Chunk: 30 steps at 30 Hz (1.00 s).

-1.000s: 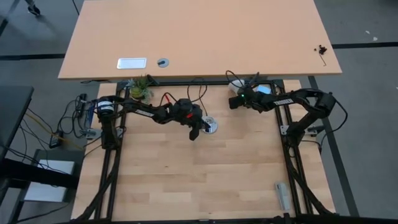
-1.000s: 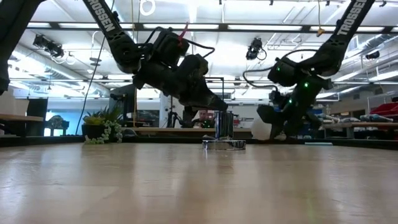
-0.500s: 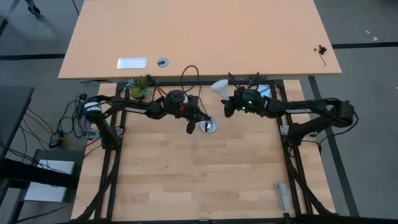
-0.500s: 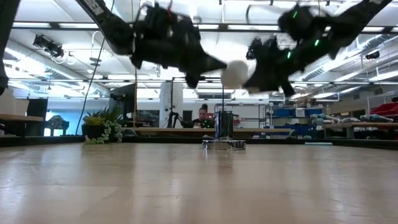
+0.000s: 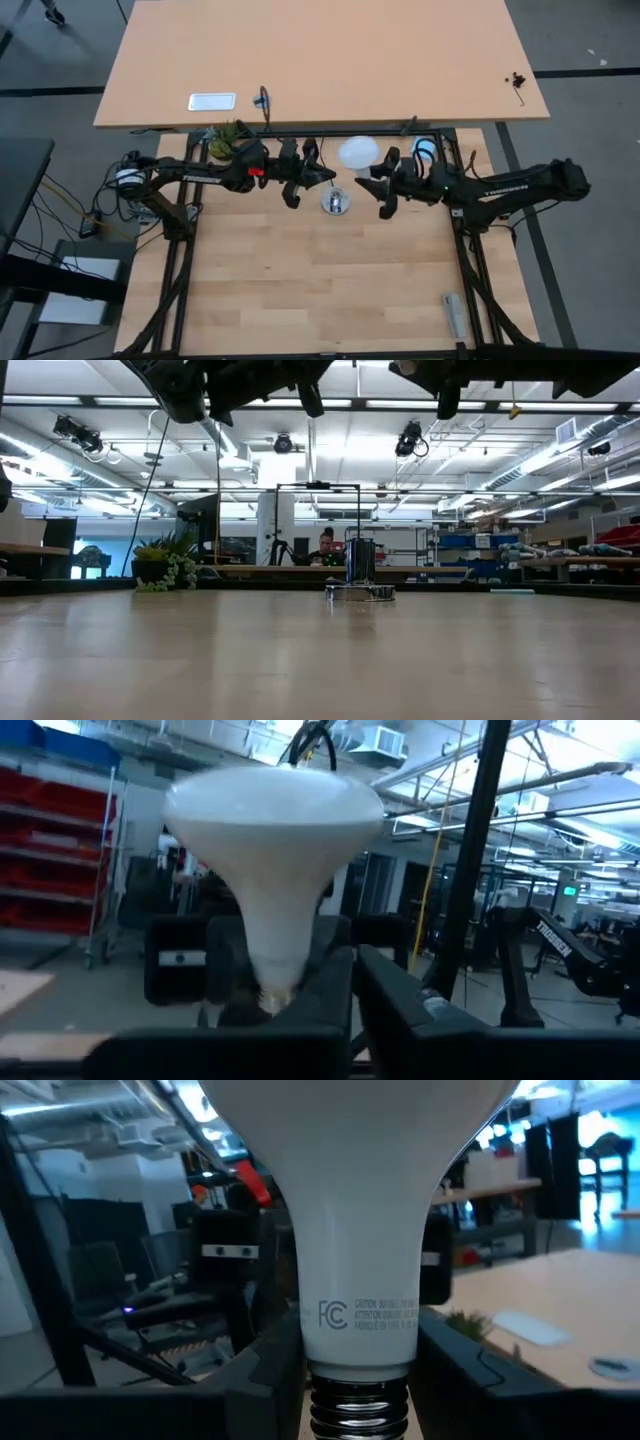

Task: Screw lightbulb
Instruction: Insert the white lightbulb into the desk lamp

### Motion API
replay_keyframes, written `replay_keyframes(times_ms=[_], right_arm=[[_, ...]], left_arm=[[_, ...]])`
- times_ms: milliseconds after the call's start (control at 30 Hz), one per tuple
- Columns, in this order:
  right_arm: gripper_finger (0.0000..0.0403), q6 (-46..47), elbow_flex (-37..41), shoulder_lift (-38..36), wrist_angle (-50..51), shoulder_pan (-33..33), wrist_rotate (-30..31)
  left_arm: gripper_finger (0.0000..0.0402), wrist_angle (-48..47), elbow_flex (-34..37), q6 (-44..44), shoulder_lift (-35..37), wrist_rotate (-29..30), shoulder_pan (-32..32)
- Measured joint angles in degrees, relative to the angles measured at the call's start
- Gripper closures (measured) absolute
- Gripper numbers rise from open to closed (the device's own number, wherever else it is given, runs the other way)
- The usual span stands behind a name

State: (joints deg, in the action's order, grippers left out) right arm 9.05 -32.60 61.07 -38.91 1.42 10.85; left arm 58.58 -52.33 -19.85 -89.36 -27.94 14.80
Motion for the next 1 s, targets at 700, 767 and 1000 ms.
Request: replay_keyframes(times_ms=[700,767,1000], right_arm=[[0.0257,-2.84,0.00,13.20,-17.57,-0.60,-0.37],[0.0257,-2.82,0.00,14.39,-19.39,-0.60,-0.82],[0.0257,-2.54,-0.09,16.73,-22.86,-0.60,-1.97]], left_arm=[[0.0137,-4.59,-1.80,3.18,-0.59,4.24,-2.02],[0.0129,-5.42,-1.82,3.18,-0.59,4.23,-2.10],[0.0119,-7.77,-1.82,3.35,-0.66,4.85,-2.13]])
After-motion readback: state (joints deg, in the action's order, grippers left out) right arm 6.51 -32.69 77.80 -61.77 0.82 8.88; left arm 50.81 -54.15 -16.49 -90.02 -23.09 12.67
